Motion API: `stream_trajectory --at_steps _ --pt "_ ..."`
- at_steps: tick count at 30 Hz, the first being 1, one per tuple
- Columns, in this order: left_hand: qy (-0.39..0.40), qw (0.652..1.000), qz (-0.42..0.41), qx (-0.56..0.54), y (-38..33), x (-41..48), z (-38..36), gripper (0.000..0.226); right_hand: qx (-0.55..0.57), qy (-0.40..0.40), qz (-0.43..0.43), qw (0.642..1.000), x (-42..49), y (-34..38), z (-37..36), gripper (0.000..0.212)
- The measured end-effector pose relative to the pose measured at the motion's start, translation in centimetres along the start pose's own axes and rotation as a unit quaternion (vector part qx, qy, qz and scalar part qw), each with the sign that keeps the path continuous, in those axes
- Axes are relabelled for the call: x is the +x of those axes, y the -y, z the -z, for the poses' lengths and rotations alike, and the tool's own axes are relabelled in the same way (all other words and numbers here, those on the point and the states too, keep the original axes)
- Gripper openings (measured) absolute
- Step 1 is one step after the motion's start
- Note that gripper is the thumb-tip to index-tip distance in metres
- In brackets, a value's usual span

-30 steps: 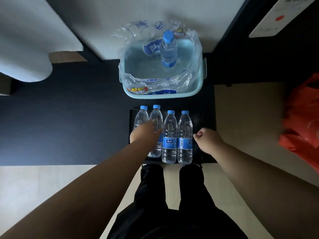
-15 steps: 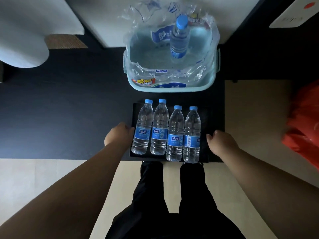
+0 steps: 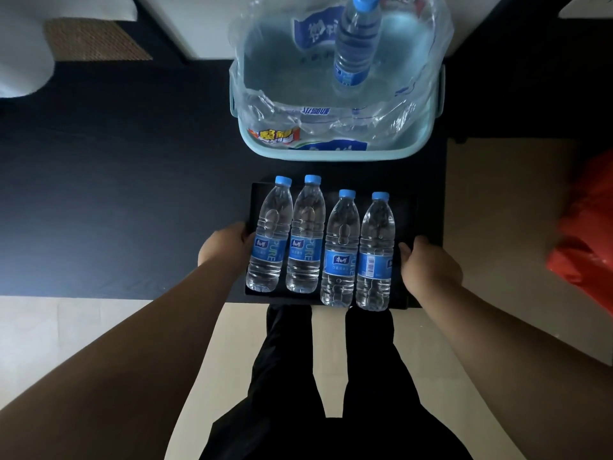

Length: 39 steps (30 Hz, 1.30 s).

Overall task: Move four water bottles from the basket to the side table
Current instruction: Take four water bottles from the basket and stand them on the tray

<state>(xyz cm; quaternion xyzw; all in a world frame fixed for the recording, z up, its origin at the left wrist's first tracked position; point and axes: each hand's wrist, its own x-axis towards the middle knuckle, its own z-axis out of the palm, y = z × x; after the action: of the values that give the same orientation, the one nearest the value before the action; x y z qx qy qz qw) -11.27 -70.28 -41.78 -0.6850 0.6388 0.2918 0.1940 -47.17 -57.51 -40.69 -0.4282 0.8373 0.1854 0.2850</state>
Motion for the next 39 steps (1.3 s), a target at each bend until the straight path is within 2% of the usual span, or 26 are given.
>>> stream_trajectory --at_steps 5,12,19,25,30,39 --pt "-0.007 0.998 -0.022 0.052 -0.5 0.3 0.3 0.035 -0.022 -0.027 0.000 0.999 0.2 0.3 -0.5 0.038" --pt "-0.025 0.999 -0.023 0.016 -1.3 -0.4 -0.1 0.033 0.000 -0.034 -0.029 0.999 0.0 0.5 -0.5 0.037" --pt "-0.056 0.997 0.017 -0.053 -1.3 -1.9 -0.9 0.034 0.081 0.004 -0.048 0.996 -0.9 0.0 -0.1 0.028" --pt "-0.104 0.980 0.048 -0.163 -1.5 -4.1 -0.7 0.031 0.269 -0.061 -0.072 0.958 -2.7 0.0 0.7 0.039" --pt "-0.157 0.954 0.082 -0.240 -2.1 -5.5 0.9 0.025 0.317 -0.111 -0.049 0.941 -3.4 0.3 2.5 0.042" --pt "-0.153 0.947 0.080 -0.271 -1.4 -8.3 4.7 0.028 0.346 -0.134 -0.032 0.928 -6.8 1.0 5.7 0.044"
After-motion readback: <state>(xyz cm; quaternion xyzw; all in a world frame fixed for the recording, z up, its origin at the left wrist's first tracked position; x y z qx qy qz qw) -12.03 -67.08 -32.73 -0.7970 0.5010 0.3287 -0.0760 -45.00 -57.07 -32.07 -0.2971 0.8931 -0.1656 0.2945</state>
